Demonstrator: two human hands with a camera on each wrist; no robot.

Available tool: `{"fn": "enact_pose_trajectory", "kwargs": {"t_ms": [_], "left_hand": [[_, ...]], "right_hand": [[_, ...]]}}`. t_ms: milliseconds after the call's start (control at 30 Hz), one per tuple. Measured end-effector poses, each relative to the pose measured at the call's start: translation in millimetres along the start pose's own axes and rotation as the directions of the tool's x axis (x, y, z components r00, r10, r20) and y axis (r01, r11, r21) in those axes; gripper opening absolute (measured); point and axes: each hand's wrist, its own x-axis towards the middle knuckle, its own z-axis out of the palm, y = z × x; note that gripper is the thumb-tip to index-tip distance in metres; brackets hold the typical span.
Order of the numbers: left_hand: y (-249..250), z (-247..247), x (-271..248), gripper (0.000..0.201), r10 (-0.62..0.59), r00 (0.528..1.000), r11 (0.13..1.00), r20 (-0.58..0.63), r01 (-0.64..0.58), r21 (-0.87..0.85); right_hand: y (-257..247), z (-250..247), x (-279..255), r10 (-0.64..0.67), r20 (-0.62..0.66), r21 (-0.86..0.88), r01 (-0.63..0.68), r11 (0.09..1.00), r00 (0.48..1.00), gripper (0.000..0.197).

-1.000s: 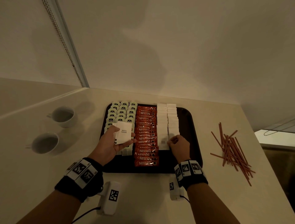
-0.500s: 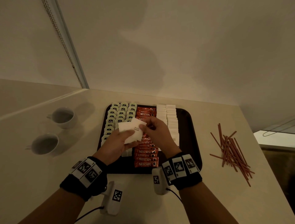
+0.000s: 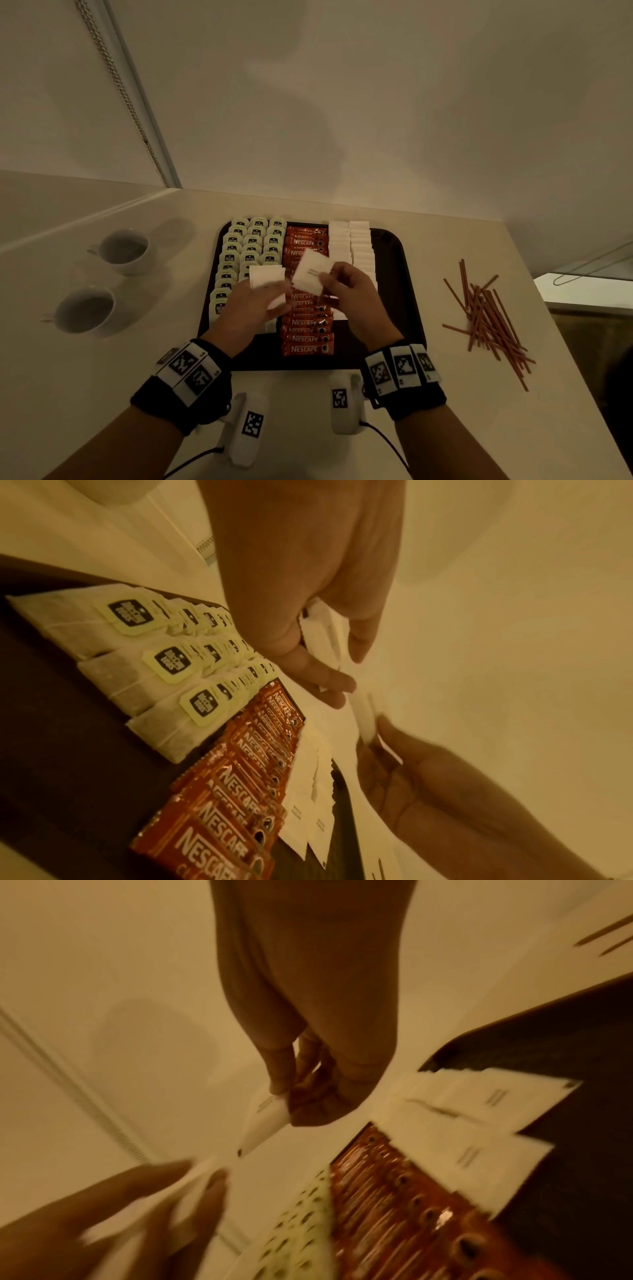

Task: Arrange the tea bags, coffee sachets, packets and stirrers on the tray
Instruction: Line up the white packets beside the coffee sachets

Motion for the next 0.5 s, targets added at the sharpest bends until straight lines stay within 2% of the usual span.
{"fn": "enact_pose_trajectory", "kwargs": {"t_ms": [67, 167, 233, 333, 500], "left_hand": [[3, -3, 0, 0.01, -0.04, 0.999, 0.997, -0.021, 0.039, -0.062], [8, -13, 1, 0.009, -0.044, 0.997, 0.993, -0.069, 0.036, -0.114], [11, -16, 2, 0.009, -0.038, 0.996, 0.994, -0.079, 0.03, -0.105], [12, -19, 3, 0.015, -0.046, 0.996, 0.994, -0.082, 0.037, -0.107], [10, -20, 1, 0.023, -0.056, 0.997, 0.993, -0.055, 0.05, -0.107]], "right_hand": [[4, -22, 4, 0.038, -0.117, -0.011, -0.039, 0.999, 0.992, 0.008], [18, -64, 11, 0.05, -0.292, -0.243, -0.124, 0.962, 0.955, 0.024], [31, -89, 15, 0.044, -0.38, -0.42, -0.215, 0.882, 0.924, 0.027], [51, -108, 17, 0.036, -0.4, -0.557, -0.274, 0.784, 0.916, 0.023], [62, -109, 18, -0.018, -0.387, -0.638, -0.254, 0.727, 0.922, 0.016]]}}
